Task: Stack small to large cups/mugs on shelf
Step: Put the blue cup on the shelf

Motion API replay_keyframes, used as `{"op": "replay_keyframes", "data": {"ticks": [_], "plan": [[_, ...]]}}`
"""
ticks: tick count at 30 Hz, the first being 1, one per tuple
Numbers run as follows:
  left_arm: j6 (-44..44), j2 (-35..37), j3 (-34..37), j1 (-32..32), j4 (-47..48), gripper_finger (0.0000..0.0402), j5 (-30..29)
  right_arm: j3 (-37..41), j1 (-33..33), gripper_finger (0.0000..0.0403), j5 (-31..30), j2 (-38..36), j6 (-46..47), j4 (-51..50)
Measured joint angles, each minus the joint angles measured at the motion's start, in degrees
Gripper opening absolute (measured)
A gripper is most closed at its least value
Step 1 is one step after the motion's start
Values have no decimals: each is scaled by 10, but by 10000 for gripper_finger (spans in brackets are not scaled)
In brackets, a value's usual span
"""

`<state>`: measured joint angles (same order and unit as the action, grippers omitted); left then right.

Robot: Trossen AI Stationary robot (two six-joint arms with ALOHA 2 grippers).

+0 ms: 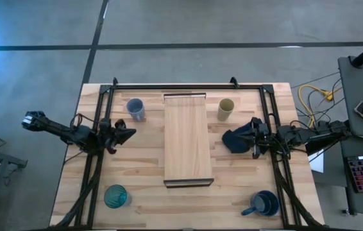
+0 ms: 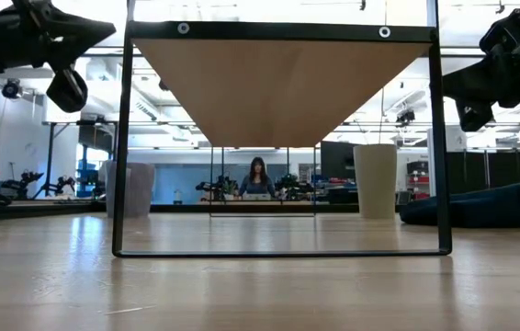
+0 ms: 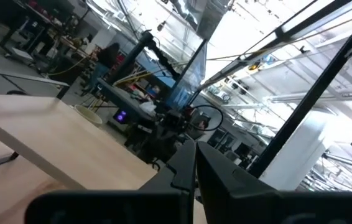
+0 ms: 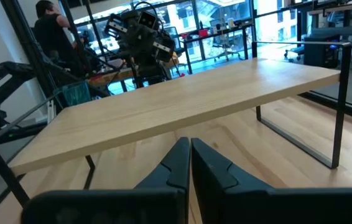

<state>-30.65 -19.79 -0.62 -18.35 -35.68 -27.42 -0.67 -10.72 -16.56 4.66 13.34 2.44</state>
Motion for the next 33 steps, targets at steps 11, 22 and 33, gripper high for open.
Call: {"op": "replay_keyframes", "data": {"ticks": [11, 22, 33], "plan": [[82, -16, 1, 0, 3, 0, 4, 0, 0, 9, 0, 0, 0, 0], [41, -18, -1, 1, -110, 0, -29, 0, 0, 9, 0, 0, -1, 0], [9, -57, -286, 0, 501, 0, 48, 0, 0, 9, 0, 0, -3, 4]]}}
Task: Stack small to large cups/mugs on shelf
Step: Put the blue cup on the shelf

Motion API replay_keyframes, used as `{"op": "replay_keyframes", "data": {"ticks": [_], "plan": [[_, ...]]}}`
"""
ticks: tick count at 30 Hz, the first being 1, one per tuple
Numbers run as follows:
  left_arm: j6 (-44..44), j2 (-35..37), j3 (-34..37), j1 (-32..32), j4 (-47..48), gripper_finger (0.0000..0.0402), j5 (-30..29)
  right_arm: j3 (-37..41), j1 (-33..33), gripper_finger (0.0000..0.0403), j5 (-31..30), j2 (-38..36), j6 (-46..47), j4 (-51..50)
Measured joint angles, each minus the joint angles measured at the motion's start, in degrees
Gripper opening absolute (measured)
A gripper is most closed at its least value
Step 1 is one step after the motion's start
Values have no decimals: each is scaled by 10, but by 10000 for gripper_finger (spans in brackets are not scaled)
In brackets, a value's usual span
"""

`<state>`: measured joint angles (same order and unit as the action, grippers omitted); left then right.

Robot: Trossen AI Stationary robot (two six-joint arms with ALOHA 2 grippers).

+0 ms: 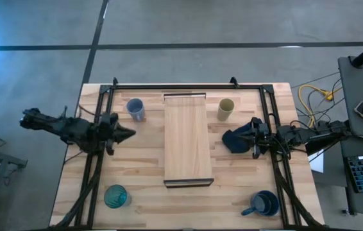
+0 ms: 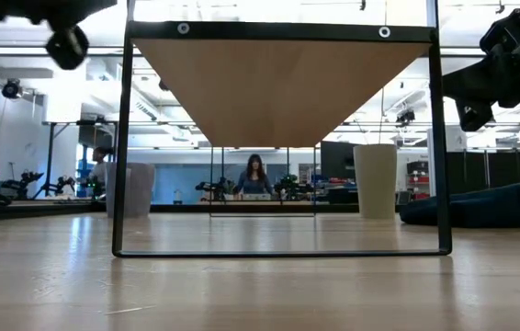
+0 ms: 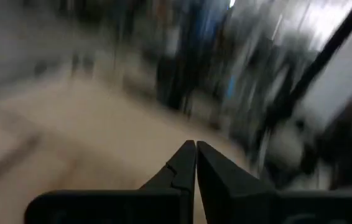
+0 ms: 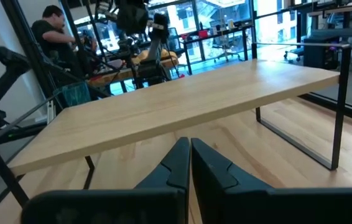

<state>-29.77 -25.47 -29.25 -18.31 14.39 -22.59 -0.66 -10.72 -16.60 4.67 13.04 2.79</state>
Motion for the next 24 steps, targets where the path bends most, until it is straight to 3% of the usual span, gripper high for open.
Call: {"op": "replay_keyframes", "data": {"ticks": [2, 4, 11, 19, 24], "plan": [[-20, -34, -73, -1, 153, 0, 59, 0, 0, 9, 0, 0, 0, 2], [-25, -77, -128, -1, 234, 0, 133, 0, 0, 9, -1, 0, 0, 2], [-34, -184, -264, -3, 355, 0, 294, 0, 0, 9, -15, 0, 0, 6], [-77, -317, -386, -60, 652, 0, 306, 0, 0, 9, -16, 0, 3, 31], [-128, -382, -434, -83, 687, 12, 305, 0, 0, 9, -16, 0, 4, 42]]}}
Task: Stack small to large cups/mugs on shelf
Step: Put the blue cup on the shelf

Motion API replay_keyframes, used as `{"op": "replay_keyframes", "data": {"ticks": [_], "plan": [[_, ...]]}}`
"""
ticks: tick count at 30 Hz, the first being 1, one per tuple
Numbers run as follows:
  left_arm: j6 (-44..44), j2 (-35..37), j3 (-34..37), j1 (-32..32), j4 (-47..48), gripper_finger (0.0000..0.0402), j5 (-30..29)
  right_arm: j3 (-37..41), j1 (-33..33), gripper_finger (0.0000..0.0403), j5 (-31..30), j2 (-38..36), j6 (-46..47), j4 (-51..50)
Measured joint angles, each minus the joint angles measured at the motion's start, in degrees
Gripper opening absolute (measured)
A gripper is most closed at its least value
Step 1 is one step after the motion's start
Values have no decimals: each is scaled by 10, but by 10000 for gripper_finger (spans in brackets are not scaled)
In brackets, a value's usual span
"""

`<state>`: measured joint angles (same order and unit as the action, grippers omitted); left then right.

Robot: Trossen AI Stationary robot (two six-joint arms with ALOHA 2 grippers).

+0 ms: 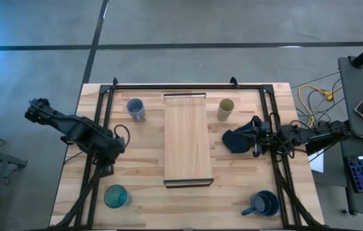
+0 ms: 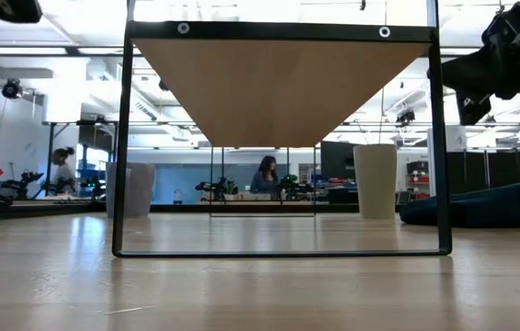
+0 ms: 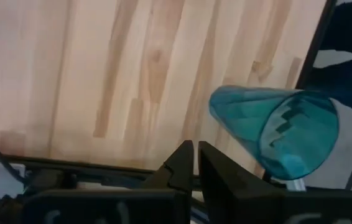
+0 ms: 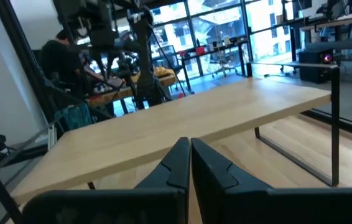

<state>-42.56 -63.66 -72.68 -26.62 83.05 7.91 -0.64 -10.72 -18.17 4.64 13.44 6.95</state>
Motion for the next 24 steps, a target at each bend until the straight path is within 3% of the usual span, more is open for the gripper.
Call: {"op": "replay_keyframes", "data": {"ticks": [12, 24], "plan": [[-105, -73, -56, -117, -1, 97, -1, 0, 0, 9, 0, 0, -4, -2], [-232, -124, -56, -193, -106, 126, -8, 0, 0, 9, 0, 0, -35, -5]]}}
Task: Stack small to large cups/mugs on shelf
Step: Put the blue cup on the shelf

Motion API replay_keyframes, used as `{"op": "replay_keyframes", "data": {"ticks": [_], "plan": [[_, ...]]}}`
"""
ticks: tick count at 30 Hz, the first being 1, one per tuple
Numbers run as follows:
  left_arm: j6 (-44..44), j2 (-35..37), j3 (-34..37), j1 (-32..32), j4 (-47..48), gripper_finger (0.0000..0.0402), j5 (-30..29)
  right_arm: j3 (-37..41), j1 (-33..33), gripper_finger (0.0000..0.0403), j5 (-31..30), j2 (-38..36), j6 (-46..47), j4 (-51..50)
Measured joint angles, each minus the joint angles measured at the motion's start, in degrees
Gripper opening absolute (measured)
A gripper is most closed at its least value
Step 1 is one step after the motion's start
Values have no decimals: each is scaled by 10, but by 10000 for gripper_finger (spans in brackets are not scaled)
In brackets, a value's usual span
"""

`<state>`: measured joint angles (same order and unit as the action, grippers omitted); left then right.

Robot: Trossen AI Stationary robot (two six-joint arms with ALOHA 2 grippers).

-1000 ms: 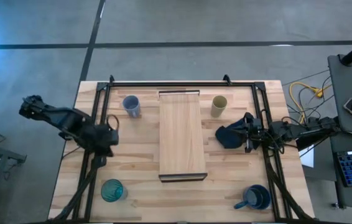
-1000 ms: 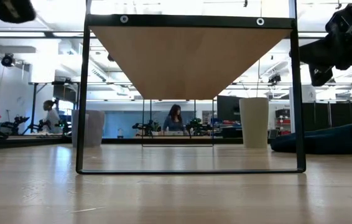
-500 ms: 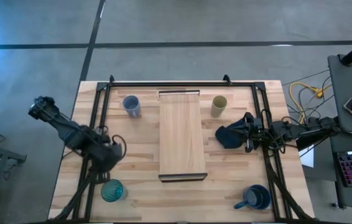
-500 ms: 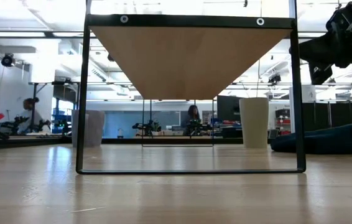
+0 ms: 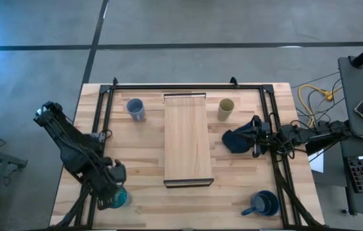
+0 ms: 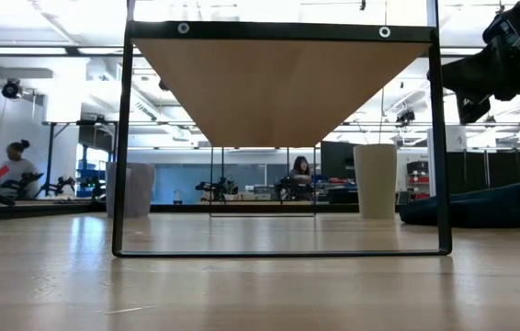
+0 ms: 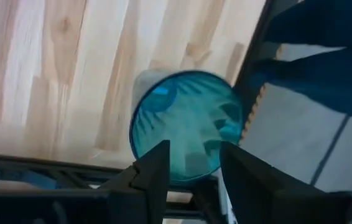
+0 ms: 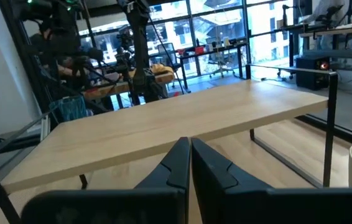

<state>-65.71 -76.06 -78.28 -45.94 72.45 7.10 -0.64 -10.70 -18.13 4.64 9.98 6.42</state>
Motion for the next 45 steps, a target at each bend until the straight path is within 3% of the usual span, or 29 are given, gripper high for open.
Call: {"op": "replay_keyframes", "data": {"ticks": [12, 22, 28, 45], "plan": [[-32, -36, 1, -10, 29, 126, -7, 0, 0, 9, 0, 0, -1, -2], [-42, -18, 8, -10, 36, 126, -73, 0, 0, 9, 0, 0, -1, -2], [-44, -19, 40, -11, 32, 126, -29, 0, 0, 9, 0, 0, 0, -2], [-41, -18, 89, -11, -11, 126, -32, 0, 0, 9, 0, 0, 0, -2]]}}
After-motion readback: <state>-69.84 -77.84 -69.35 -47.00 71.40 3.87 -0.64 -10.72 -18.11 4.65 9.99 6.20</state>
